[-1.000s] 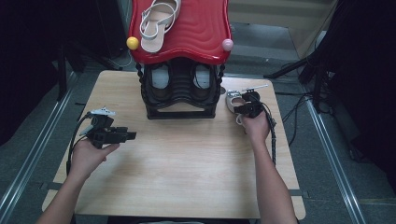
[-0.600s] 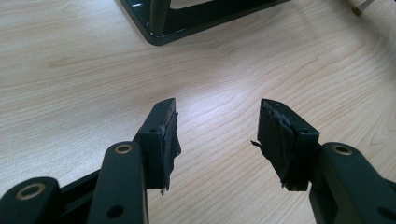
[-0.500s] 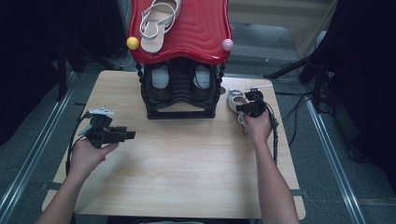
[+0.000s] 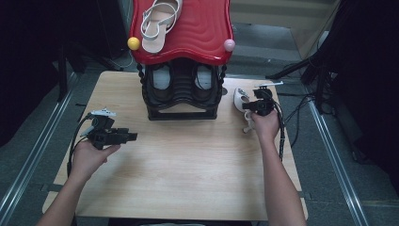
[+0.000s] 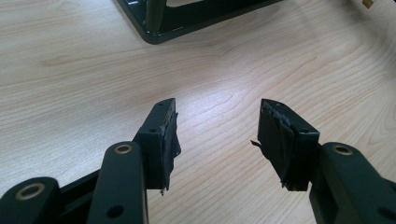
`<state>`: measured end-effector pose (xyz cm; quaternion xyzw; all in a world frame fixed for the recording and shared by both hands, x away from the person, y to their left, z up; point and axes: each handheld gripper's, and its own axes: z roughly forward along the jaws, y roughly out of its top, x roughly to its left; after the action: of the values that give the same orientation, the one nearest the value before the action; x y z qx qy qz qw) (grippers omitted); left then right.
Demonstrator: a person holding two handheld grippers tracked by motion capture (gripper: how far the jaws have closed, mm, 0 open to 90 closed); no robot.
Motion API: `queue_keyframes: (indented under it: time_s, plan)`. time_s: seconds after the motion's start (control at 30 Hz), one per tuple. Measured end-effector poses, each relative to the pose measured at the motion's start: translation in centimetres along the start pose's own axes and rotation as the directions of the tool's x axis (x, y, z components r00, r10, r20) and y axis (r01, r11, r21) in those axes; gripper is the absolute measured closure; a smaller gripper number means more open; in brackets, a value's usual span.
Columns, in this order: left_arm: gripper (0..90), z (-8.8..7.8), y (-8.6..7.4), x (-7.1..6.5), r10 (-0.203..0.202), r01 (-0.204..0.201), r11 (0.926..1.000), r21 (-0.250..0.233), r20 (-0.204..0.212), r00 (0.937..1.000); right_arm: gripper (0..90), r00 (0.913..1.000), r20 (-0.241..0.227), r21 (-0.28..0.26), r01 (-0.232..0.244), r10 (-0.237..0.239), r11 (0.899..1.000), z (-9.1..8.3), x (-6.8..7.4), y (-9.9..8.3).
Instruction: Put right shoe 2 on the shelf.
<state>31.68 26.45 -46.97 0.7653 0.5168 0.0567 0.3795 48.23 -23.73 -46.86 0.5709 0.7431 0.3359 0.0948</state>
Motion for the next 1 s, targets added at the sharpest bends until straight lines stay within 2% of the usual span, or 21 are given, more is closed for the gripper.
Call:
queue_keyframes:
  time_s: [0.27,0.43,0.73,1.0]
  plan:
    - [47.7,0.0,-0.1,0.0,0.001,-0.001,1.0,0.002,0.0,1.0,88.4,0.9994,-0.034,-0.014,0.01,-0.01,1.0,-0.5,0.6,0.7]
    - [47.7,0.0,0.0,0.1,0.004,-0.004,1.0,0.003,0.001,1.0,88.4,0.9984,-0.057,-0.025,-0.003,0.001,1.0,-0.8,1.0,0.9]
    - [47.7,0.0,0.0,0.0,0.004,-0.004,1.0,0.005,0.003,1.0,88.4,0.997,-0.073,-0.036,-0.026,0.023,0.999,-1.3,0.7,1.1]
    - [47.8,0.0,0.0,-0.1,0.007,-0.007,1.0,0.004,0.004,1.0,88.4,0.9969,-0.077,-0.041,-0.019,0.016,0.999,-2.1,0.9,1.8]
